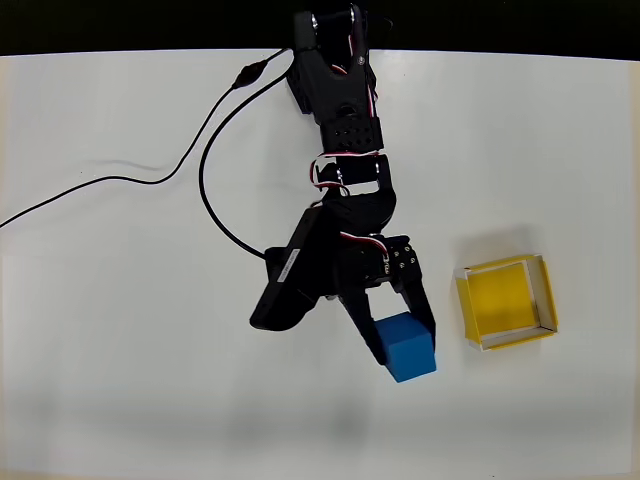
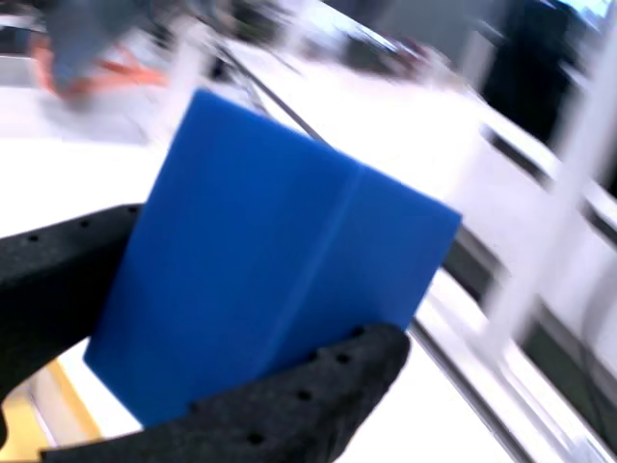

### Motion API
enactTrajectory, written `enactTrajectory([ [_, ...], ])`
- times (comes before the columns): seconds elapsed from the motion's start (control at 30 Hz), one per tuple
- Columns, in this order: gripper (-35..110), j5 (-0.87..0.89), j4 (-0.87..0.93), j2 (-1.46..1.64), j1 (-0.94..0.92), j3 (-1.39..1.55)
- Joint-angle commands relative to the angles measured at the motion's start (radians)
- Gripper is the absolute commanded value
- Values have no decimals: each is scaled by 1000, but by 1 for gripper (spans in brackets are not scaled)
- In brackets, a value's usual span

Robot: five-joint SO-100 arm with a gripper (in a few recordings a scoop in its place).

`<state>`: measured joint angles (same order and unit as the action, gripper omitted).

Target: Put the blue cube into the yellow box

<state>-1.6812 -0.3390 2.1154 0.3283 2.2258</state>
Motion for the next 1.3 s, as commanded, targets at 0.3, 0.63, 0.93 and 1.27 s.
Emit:
enactTrajectory([
  [0.3,13,103,258,-201,261,-407],
  [0.63,12,305,690,-311,374,-540],
  [0.93,12,408,798,-459,419,-632],
  [1.27,12,463,856,-578,443,-675],
])
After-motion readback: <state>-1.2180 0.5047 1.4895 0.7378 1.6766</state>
